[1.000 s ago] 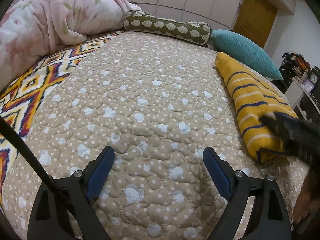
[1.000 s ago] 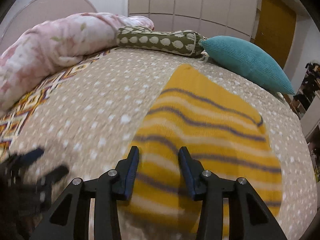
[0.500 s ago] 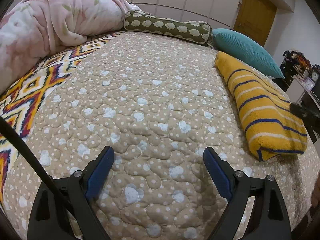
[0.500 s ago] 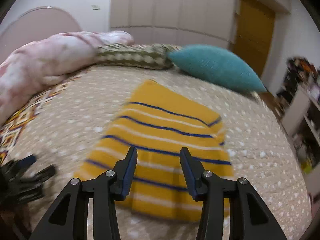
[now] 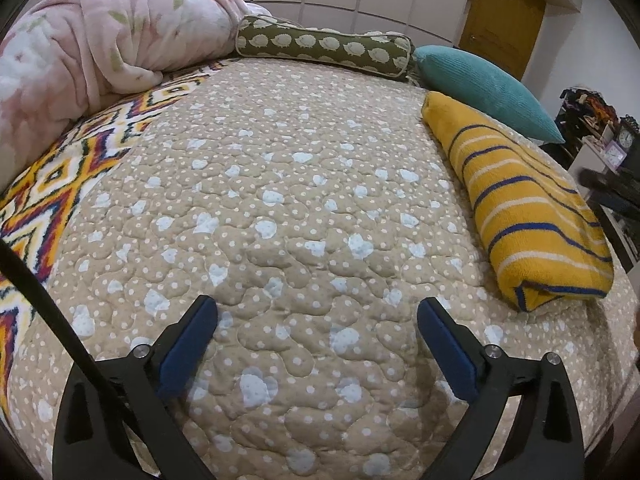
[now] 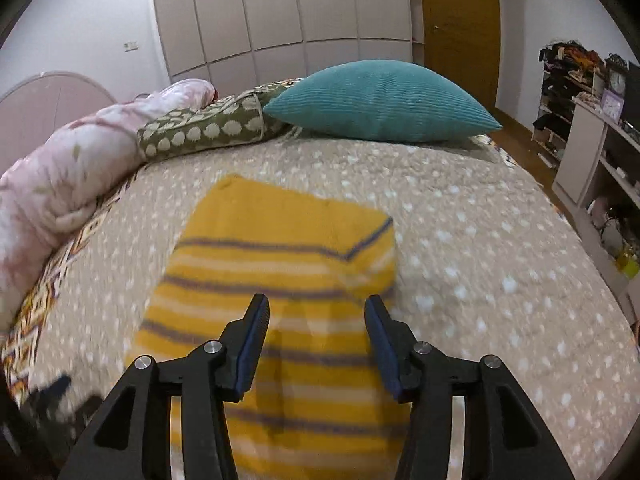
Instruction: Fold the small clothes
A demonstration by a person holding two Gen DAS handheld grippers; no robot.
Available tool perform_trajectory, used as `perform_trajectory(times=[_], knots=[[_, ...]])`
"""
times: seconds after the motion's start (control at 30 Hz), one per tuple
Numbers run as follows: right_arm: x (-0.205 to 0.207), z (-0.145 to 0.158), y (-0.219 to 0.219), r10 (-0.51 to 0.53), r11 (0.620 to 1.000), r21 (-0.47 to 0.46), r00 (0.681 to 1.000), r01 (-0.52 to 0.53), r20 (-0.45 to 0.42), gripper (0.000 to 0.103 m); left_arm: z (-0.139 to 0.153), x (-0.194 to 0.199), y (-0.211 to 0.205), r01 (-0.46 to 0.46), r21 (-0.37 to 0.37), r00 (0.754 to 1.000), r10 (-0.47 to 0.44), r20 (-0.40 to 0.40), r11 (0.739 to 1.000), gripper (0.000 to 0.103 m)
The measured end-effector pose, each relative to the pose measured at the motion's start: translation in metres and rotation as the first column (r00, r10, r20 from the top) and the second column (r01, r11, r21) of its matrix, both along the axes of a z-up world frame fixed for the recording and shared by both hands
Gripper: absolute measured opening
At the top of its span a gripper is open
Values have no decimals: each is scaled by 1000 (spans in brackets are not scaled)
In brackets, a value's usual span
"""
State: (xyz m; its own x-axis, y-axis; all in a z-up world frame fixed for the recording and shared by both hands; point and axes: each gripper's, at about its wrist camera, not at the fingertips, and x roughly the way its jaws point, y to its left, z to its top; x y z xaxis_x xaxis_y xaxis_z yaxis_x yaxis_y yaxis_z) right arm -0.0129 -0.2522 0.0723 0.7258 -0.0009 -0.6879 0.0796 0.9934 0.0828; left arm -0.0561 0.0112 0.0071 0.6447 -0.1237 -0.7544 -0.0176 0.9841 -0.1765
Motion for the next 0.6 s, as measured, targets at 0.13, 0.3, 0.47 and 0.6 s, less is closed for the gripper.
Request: perform_trajectory(times=[0.13, 0.3, 0.47, 0.6], knots=[[43, -26, -6, -40, 999, -16, 991, 39, -125, 55, 0, 1, 0, 17, -9, 1000, -17, -9, 1000, 103], [14, -21, -15, -60, 998, 11, 994, 61, -87, 58, -3, 8, -12, 42, 86, 997, -36, -67, 995, 103], [-48, -14, -12, -50, 998, -35, 998, 48, -46, 67, -3, 9, -21, 70, 153, 995, -57, -87, 986, 103], [-96, -14, -10, -48, 995, -86, 999, 46, -14, 71, 8, -12, -23, -5, 176, 1000, 6, -3, 984, 103]])
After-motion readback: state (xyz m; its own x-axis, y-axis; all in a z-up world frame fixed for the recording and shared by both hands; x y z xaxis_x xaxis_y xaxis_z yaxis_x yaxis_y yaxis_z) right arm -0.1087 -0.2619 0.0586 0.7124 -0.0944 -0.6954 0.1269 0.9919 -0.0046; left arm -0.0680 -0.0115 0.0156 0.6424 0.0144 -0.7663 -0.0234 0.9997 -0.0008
